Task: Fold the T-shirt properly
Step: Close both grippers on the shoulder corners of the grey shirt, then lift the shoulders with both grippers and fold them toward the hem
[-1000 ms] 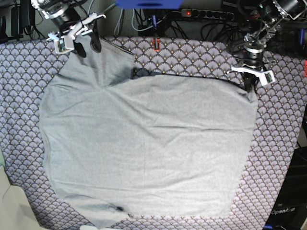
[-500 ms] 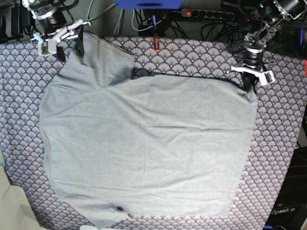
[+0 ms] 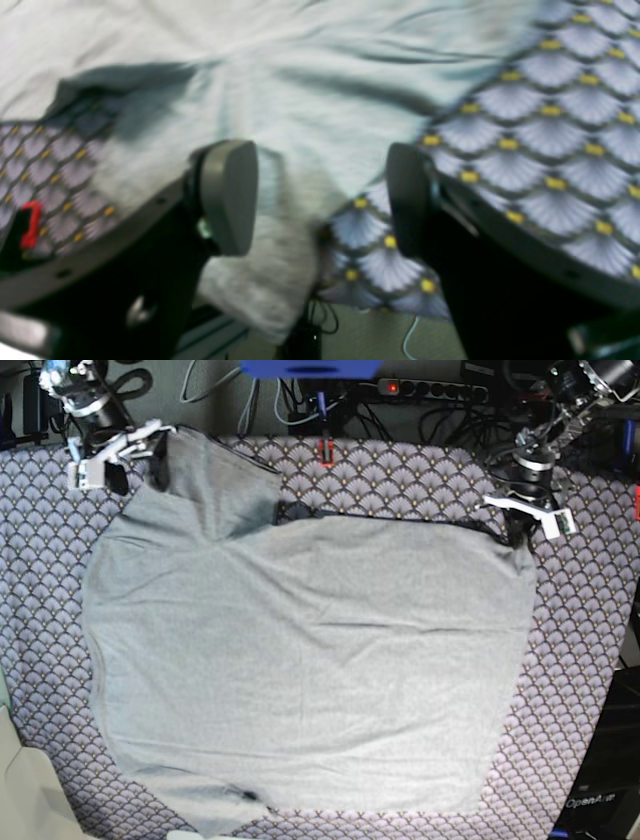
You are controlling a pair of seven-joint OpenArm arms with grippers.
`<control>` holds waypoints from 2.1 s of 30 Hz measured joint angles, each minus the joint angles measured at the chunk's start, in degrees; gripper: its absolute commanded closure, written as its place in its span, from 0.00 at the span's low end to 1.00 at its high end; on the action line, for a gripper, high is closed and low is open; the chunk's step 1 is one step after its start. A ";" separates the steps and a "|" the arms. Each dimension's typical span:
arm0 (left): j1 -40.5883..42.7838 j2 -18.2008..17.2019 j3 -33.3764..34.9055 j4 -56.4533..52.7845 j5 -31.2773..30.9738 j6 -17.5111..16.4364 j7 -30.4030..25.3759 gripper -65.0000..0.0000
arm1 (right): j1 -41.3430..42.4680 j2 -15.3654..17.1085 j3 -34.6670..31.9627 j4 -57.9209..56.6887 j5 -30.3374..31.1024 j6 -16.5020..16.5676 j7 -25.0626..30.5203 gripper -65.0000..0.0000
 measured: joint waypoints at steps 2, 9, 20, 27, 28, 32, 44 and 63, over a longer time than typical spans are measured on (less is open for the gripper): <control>0.04 0.04 0.00 0.00 0.04 -0.07 -0.04 1.00 | -0.11 -0.07 0.63 -0.04 -0.02 0.20 -0.11 0.36; 0.02 0.09 0.00 0.00 0.07 -0.04 -0.02 1.00 | -0.13 -1.22 0.74 -0.15 -0.04 0.37 -0.09 0.36; -0.09 0.09 0.00 0.00 0.09 -0.26 0.04 1.00 | 0.66 -3.04 0.70 -6.10 0.37 0.83 -0.28 0.36; -0.11 0.07 0.00 0.00 0.09 -0.33 0.13 1.00 | 1.01 -3.80 0.59 -6.21 0.44 2.78 -0.11 0.59; -0.11 0.07 0.00 0.00 0.09 -0.31 0.11 1.00 | 1.14 -4.52 0.59 -6.19 0.46 2.86 0.00 0.63; -0.13 0.07 0.00 0.00 0.11 -0.31 0.13 1.00 | 1.29 -5.09 0.35 -6.21 0.42 2.99 -0.28 0.75; -0.13 -0.28 0.00 0.00 0.09 -0.31 0.24 1.00 | 1.51 -5.01 0.63 -6.16 0.37 2.97 -0.20 1.00; -5.75 -5.20 0.07 6.29 -0.31 -0.24 1.38 1.00 | 6.69 -2.23 4.70 6.62 -0.07 3.69 -7.37 1.00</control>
